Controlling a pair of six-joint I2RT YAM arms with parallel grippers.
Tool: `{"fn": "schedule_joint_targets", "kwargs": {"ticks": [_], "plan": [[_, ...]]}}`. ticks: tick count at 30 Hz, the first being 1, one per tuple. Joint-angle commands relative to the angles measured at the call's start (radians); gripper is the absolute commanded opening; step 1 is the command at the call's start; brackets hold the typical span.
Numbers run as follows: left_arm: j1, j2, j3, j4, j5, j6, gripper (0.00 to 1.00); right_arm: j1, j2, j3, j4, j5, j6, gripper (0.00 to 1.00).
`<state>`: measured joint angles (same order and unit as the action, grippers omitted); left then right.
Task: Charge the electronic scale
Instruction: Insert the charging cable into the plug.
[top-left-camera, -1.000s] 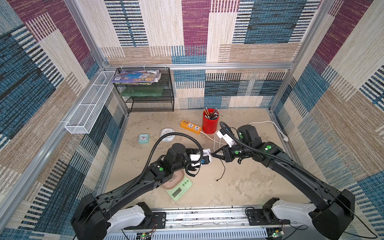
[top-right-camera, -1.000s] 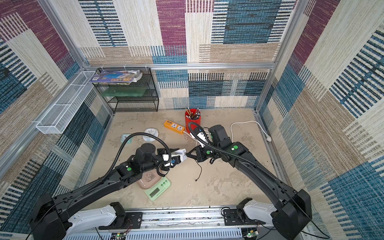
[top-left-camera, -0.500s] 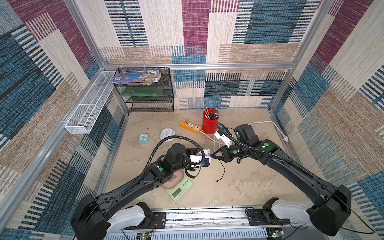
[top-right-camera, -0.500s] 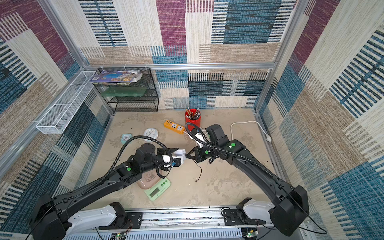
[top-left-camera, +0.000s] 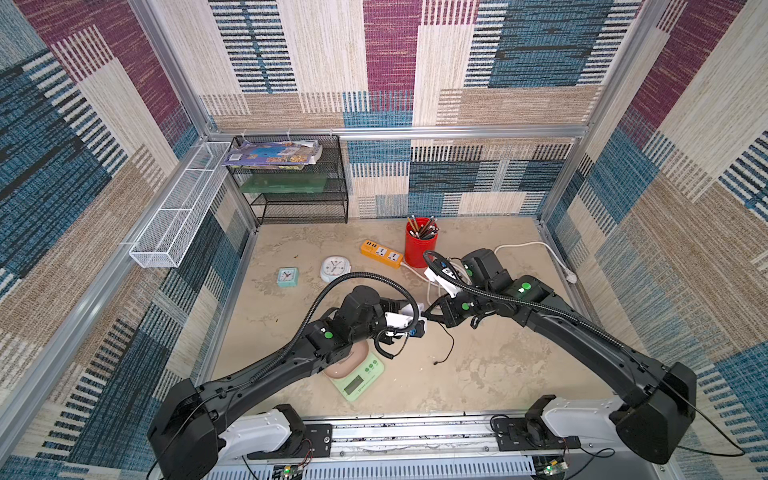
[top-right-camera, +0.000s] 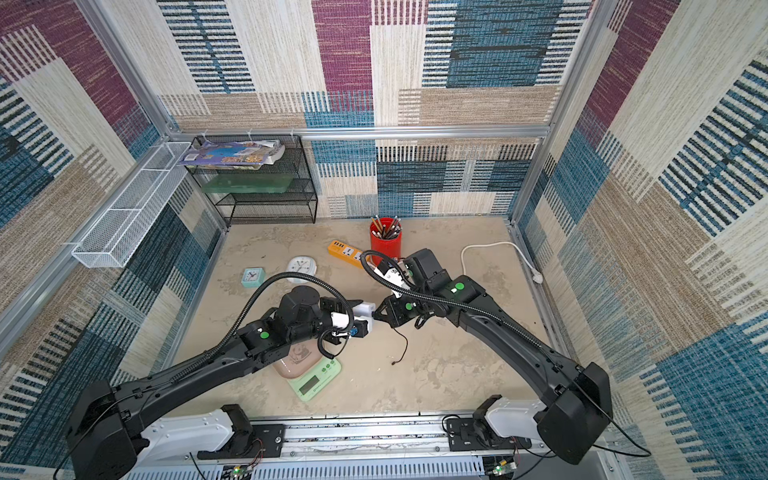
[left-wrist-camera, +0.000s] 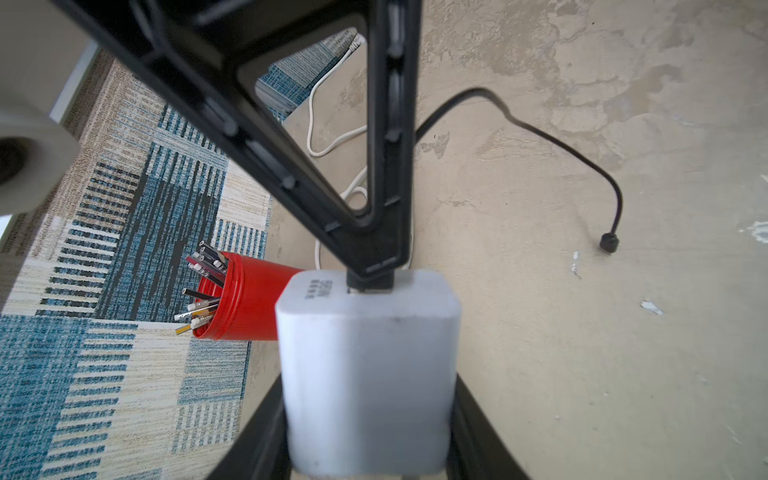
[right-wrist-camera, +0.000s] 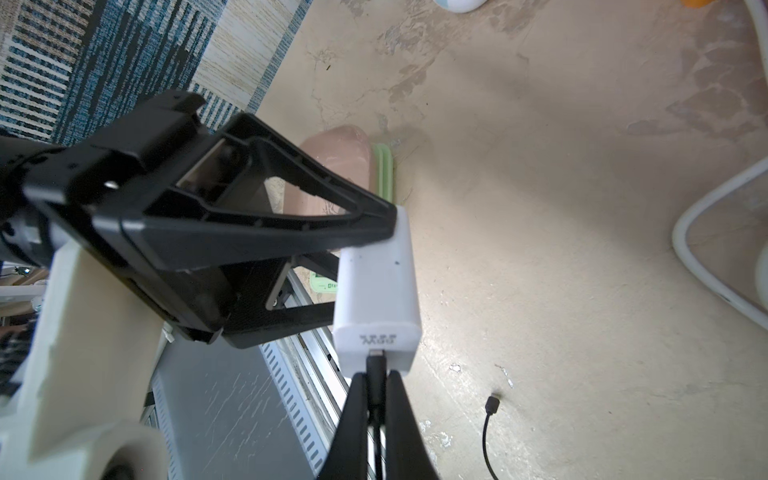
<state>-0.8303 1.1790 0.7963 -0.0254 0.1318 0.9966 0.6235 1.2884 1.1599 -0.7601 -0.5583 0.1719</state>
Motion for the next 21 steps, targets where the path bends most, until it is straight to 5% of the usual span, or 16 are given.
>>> {"fn": "schedule_joint_targets", "kwargs": {"ticks": [1, 8, 21], "plan": [[-0.008, 0.0, 0.007, 0.12, 0.092, -0.029, 0.25, 0.006, 0.009, -0.007, 0.076, -0.009, -0.002, 0.04], [-0.001, 0.021, -0.014, 0.156, 0.047, -0.065, 0.25, -0.042, -0.045, -0.062, 0.151, 0.015, 0.005, 0.52], [0.023, 0.056, -0.003, 0.222, 0.034, -0.305, 0.28, -0.068, -0.24, -0.29, 0.493, 0.03, 0.108, 0.67]]}}
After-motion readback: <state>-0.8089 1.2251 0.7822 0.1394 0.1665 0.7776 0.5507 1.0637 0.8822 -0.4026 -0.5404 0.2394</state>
